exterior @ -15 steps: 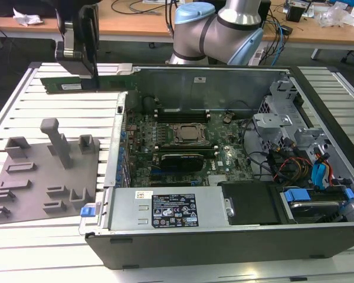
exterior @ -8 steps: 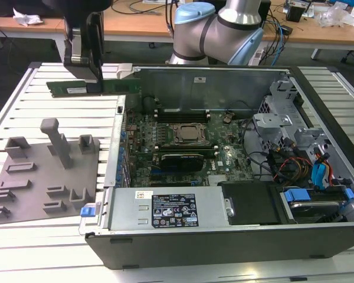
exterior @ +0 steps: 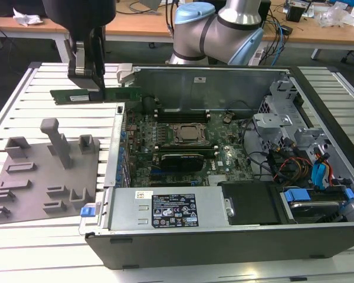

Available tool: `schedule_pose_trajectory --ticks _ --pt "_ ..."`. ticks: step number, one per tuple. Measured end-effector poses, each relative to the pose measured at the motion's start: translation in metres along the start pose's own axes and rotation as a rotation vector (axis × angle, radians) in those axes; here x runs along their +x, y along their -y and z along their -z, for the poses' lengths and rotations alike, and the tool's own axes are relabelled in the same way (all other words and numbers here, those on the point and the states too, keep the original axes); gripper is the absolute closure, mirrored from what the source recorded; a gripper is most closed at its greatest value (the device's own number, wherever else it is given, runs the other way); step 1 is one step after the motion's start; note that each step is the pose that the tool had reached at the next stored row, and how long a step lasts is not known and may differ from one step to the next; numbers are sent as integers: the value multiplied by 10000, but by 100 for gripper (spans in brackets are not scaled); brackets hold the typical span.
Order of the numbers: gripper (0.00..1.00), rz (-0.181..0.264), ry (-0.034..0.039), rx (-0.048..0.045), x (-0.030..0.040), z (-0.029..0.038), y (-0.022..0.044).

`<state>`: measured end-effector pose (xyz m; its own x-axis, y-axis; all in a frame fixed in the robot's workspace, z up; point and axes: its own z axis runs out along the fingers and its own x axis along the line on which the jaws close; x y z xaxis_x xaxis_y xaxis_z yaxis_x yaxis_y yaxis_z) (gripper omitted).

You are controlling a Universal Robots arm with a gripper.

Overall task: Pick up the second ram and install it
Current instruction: 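Pick up the second ram and move it above second insertion slot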

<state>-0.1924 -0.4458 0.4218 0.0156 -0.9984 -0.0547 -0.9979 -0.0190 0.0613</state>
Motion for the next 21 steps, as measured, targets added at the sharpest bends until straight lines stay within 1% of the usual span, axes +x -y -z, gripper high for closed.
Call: schedule_pose_trajectory --ticks 2,3,4,5,6,7,10,14,17,19,21 --pt "86 0 0 1 2 -29 3" --pt "86 2 24 1 3 -50 7" --pt "86 5 102 -1 4 -64 23" --pt "86 13 242 1 5 -70 50" --pt "86 18 329 0 4 -76 68" --pt "86 19 333 -1 4 -80 82" --pt "86 16 333 -34 -28 -110 227" --pt "86 16 333 -45 -48 -122 312" --pt "86 15 334 -50 -66 -127 399" --pt "86 14 334 -54 -82 -130 486" --pt "86 14 334 -58 -89 -138 557"
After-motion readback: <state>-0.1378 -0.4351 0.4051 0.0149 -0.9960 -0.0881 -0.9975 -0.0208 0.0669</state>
